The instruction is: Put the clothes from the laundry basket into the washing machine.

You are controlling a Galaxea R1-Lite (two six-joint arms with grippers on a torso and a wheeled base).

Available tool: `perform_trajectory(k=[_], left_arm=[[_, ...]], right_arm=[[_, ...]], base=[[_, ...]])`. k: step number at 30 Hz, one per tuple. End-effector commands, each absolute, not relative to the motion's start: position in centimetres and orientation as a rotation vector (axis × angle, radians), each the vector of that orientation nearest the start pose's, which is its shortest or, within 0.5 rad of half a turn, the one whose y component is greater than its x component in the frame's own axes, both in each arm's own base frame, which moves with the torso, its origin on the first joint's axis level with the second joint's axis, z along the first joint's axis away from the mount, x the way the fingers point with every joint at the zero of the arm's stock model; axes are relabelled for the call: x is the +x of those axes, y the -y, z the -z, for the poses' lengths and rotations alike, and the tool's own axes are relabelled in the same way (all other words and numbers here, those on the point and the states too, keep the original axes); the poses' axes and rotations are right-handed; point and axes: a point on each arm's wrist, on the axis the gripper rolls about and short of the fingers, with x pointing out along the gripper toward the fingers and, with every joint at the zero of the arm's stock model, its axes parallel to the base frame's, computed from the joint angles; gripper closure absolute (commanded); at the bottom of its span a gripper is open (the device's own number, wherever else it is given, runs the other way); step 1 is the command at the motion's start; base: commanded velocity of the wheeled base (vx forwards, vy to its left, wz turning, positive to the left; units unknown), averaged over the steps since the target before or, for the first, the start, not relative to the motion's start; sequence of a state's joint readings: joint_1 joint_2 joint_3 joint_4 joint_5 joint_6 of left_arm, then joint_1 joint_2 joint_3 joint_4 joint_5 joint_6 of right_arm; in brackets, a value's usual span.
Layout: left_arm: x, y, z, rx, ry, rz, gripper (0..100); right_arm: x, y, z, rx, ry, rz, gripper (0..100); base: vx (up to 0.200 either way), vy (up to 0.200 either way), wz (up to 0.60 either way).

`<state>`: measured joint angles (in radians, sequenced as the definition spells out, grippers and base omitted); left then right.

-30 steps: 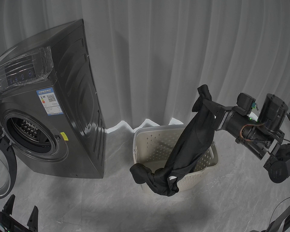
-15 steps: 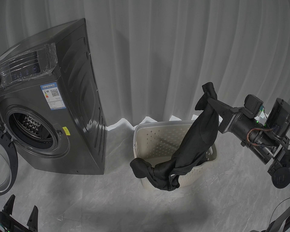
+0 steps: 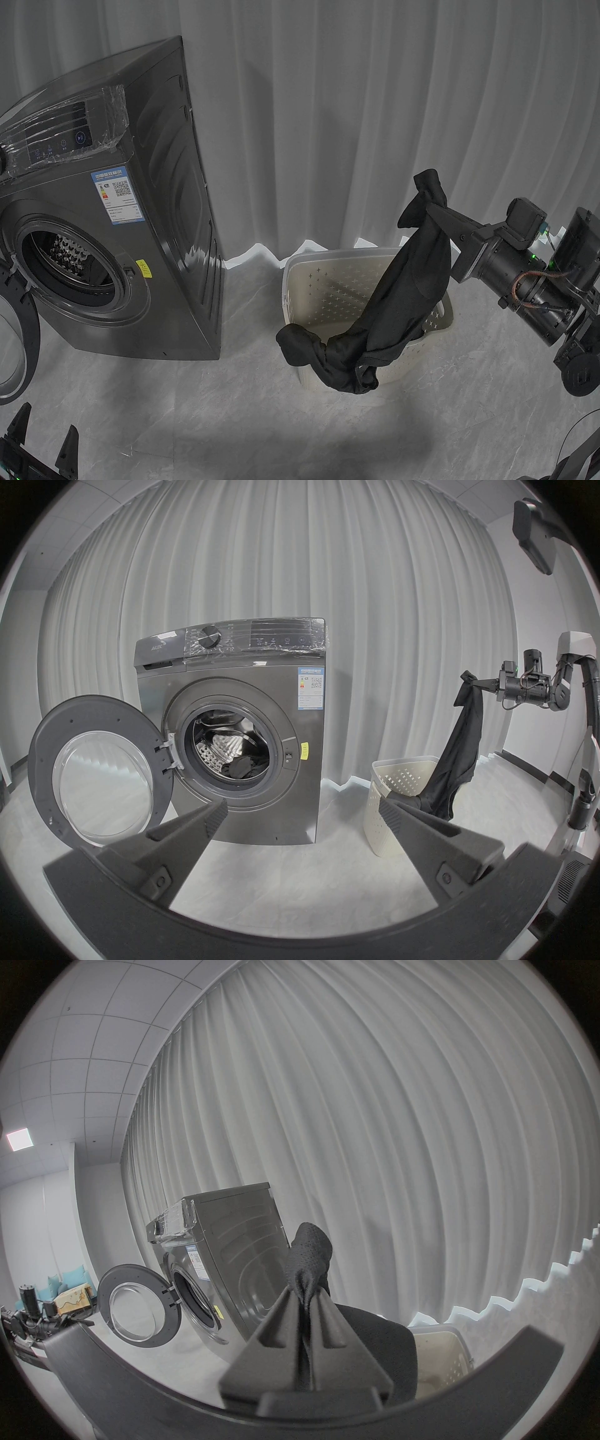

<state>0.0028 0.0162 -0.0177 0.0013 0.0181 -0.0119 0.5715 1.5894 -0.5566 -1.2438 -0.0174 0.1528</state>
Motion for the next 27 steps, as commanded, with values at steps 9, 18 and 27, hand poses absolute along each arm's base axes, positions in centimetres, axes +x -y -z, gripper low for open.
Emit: perform_trajectory(k=[9, 18, 27], left_arm=[[-2.28, -0.03, -7.53, -0.012, -0.001, -0.021, 0], [-2.28, -0.03, -7.53, -0.012, -0.001, -0.021, 0], [-2.28, -0.03, -7.53, -0.012, -0.001, -0.021, 0]], right_arm=[[21.42, -14.71, -21.14, 0.219, 0.176, -0.604, 100], [21.38, -14.84, -20.87, 0.214, 0.165, -0.61, 100], [21.28, -15.11, -20.86, 0.216, 0.166, -0.62, 100]], base=[[0.0, 0.2, 0.0], [0.0, 0.2, 0.0], [0.0, 0.2, 0.0]])
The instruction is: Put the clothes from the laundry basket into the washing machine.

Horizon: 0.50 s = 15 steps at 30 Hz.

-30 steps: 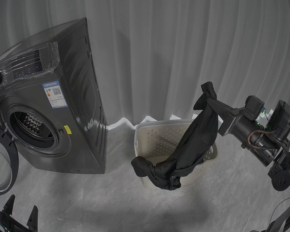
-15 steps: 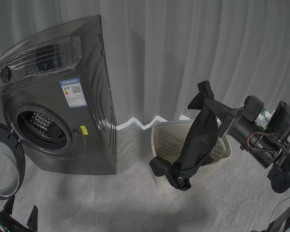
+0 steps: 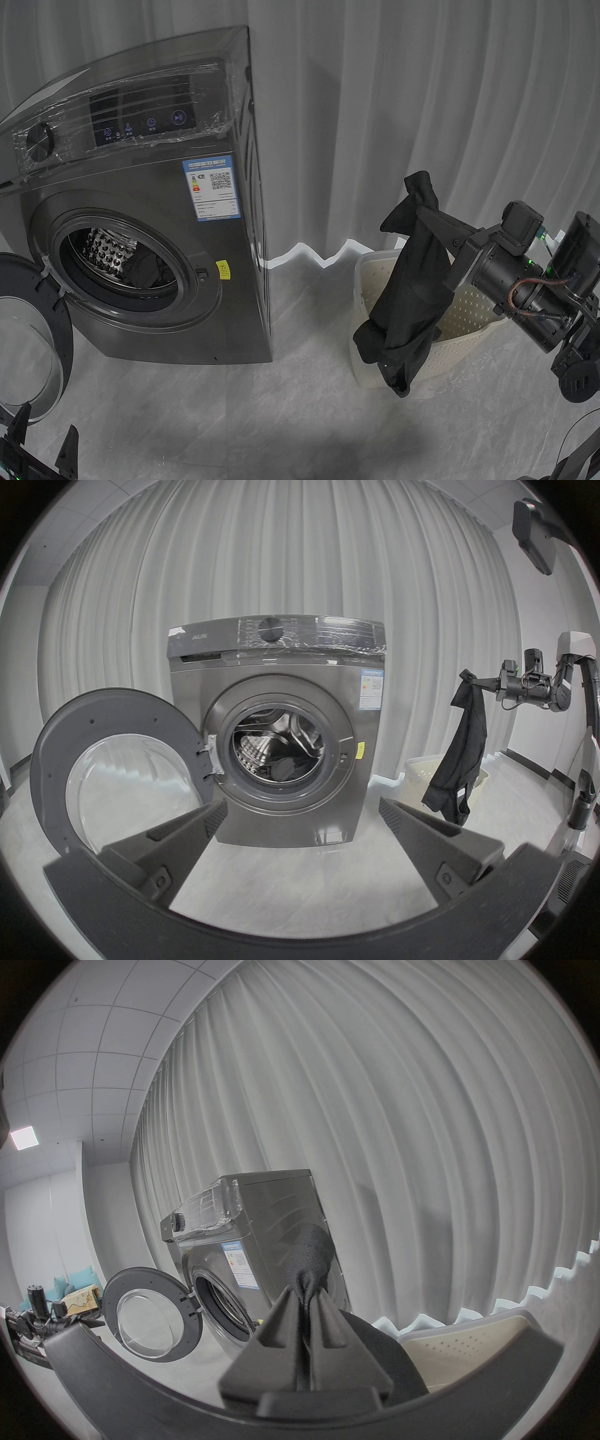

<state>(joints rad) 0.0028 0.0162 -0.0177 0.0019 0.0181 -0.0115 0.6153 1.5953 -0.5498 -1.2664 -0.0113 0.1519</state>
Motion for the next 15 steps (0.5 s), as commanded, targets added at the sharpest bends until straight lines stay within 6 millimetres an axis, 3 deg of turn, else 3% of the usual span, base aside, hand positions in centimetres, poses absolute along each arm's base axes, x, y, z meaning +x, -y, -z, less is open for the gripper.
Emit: perform_trajectory(k=[1, 11, 15], left_arm=[[-2.28, -0.03, -7.53, -0.012, -0.001, -0.021, 0], [-2.28, -0.03, -7.53, -0.011, -0.001, -0.021, 0], [-2.28, -0.03, -7.53, -0.012, -0.001, -0.021, 0]], right_arm=[[21.24, -15.17, -20.86, 0.216, 0.165, -0.623, 100], [20.78, -15.78, -21.0, 0.227, 0.183, -0.654, 100], [20.63, -15.97, -21.0, 0.228, 0.182, -0.663, 100]], base=[[0.0, 0.2, 0.0], [0.0, 0.2, 0.0], [0.0, 0.0, 0.0]])
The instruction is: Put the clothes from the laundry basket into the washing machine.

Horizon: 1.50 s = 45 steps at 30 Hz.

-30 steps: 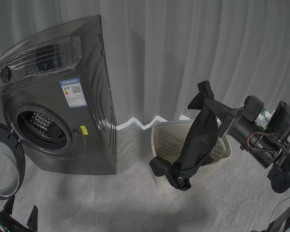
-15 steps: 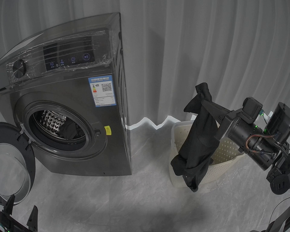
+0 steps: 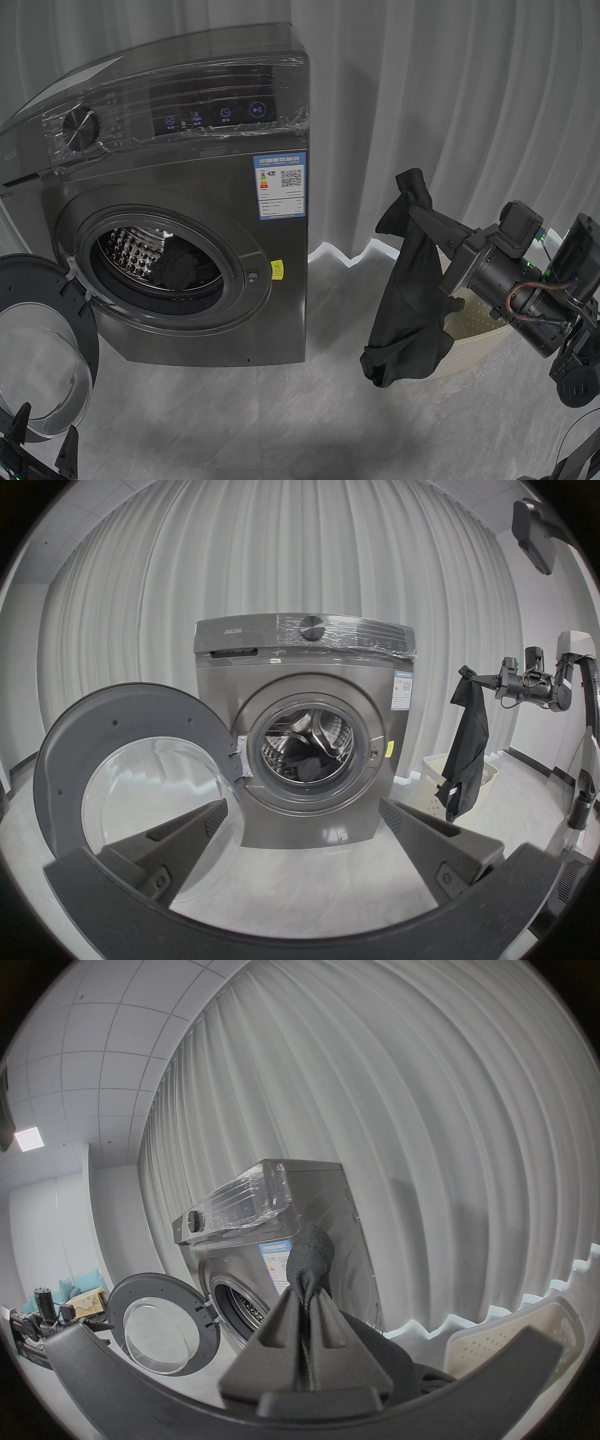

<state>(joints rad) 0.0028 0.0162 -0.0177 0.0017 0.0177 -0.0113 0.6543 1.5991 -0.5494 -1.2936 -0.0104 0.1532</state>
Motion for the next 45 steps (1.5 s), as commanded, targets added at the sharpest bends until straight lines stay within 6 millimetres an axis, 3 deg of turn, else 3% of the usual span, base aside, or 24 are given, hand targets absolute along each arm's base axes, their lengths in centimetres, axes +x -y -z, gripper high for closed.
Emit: perform_trajectory(k=[1, 23, 32, 45], left_arm=[[-2.3, 0.0, -7.5, -0.012, -0.001, -0.021, 0], [-2.3, 0.0, -7.5, -0.012, -0.001, -0.02, 0], [-2.3, 0.0, -7.5, -0.014, -0.001, -0.021, 0], [-2.3, 0.0, -7.5, -0.015, 0.0, -0.021, 0]], right_arm=[[20.6, -16.0, -21.0, 0.228, 0.182, -0.664, 100], [21.0, -16.2, -20.4, 0.224, 0.157, -0.657, 100], [21.3, -16.1, -20.1, 0.222, 0.148, -0.648, 100], [21.5, -16.2, -19.9, 0.22, 0.142, -0.648, 100]], base=[[0.0, 0.0, 0.0], [-0.191, 0.0, 0.0], [0.0, 0.0, 0.0], [0.0, 0.2, 0.0]])
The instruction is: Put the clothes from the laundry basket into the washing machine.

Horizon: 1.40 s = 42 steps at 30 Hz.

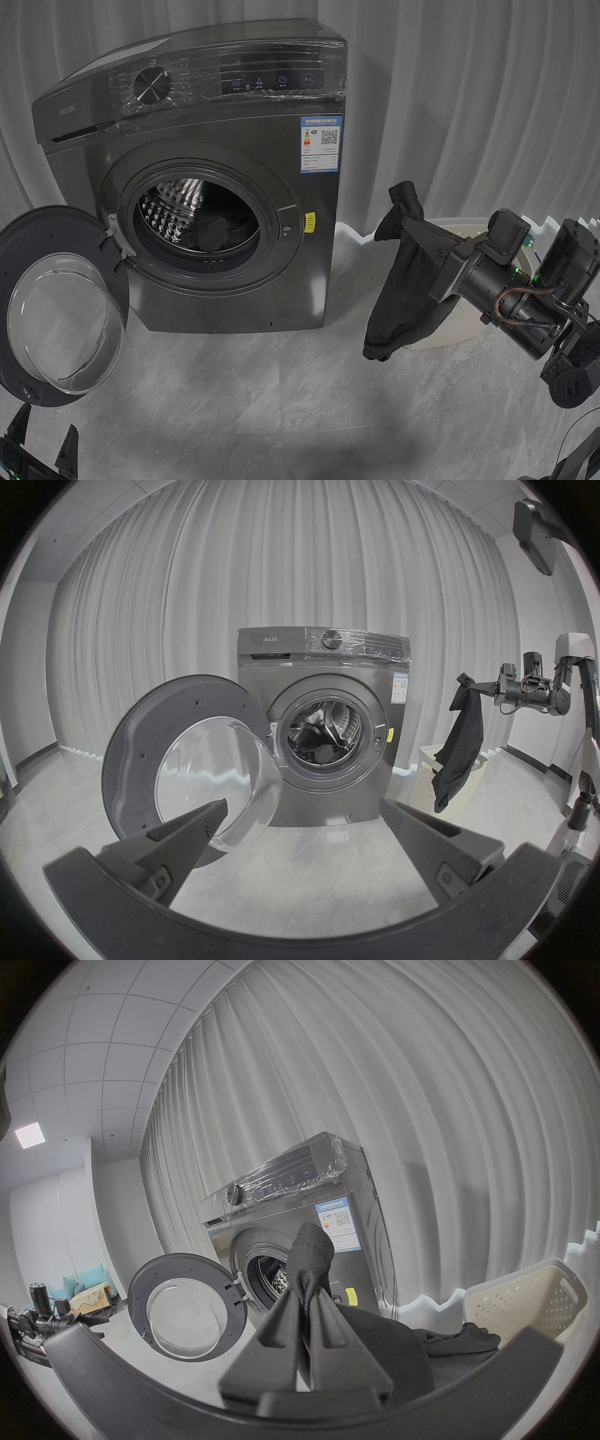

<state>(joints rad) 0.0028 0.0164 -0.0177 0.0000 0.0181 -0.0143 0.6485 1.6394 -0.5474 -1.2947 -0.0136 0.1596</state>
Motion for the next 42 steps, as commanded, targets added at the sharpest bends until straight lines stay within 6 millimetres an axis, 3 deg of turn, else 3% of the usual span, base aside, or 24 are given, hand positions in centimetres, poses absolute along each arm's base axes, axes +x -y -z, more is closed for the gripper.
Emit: perform_trajectory(k=[1, 14, 42], left_arm=[[-2.3, 0.0, -7.5, -0.015, 0.0, -0.021, 0], [-2.3, 0.0, -7.5, -0.012, 0.0, -0.02, 0], [-2.3, 0.0, -7.5, -0.012, -0.001, -0.02, 0]], right_arm=[[21.5, -16.2, -19.9, 0.22, 0.142, -0.648, 100], [22.4, -17.5, -19.1, 0.224, 0.157, -0.657, 100], [22.4, -18.2, -20.8, 0.262, 0.247, -0.679, 100]], base=[[0.0, 0.2, 0.0], [0.0, 0.2, 0.0], [0.0, 0.007, 0.0]])
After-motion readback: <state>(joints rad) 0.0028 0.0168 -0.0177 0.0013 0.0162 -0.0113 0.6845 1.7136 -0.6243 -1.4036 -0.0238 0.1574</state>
